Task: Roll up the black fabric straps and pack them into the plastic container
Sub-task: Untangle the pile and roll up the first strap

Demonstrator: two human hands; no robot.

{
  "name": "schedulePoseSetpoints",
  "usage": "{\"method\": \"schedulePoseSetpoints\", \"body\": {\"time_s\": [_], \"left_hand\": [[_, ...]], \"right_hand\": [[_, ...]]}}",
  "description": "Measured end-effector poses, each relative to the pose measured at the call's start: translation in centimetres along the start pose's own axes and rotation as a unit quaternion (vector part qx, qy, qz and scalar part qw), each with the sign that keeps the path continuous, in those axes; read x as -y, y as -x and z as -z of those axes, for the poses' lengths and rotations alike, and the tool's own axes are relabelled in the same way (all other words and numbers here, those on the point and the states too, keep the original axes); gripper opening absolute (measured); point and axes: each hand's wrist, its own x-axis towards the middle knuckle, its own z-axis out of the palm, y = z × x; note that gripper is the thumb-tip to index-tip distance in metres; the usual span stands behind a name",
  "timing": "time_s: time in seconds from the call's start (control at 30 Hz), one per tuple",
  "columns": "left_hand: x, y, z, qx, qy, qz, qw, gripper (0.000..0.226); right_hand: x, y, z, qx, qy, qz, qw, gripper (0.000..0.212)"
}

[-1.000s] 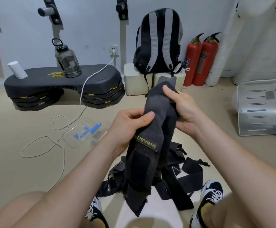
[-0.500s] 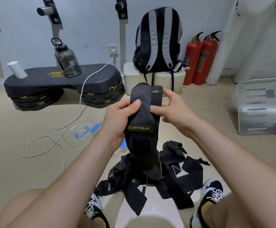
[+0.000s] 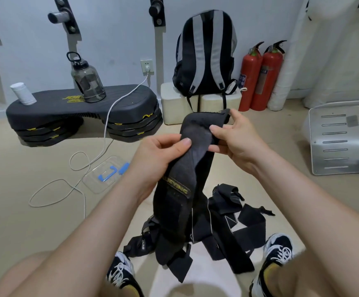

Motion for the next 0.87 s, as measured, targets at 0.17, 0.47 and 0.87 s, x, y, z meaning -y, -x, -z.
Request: {"method": "schedulePoseSetpoints", "body": {"time_s": [0.17, 0.47, 0.87], "left_hand": [[1.5, -0.4, -1.3, -0.068, 0.028, 0.022, 0.997, 0.011], [2.4, -1.0, -1.6, -0.122, 0.0, 0.021, 0.992, 0.015], [2.7, -0.9, -1.9, -0.155, -0.027, 0.003, 0.988, 0.003]], "right_hand": [[0.2, 0.8, -0.7, 0.032, -0.026, 0.02, 0.999, 0.081], [0.2, 1.2, -0.6, 0.051, 0.001, 0.033, 0.998, 0.074], [0.3, 1.6, -0.8, 0.059, 0.013, 0.033, 0.998, 0.068]]}}
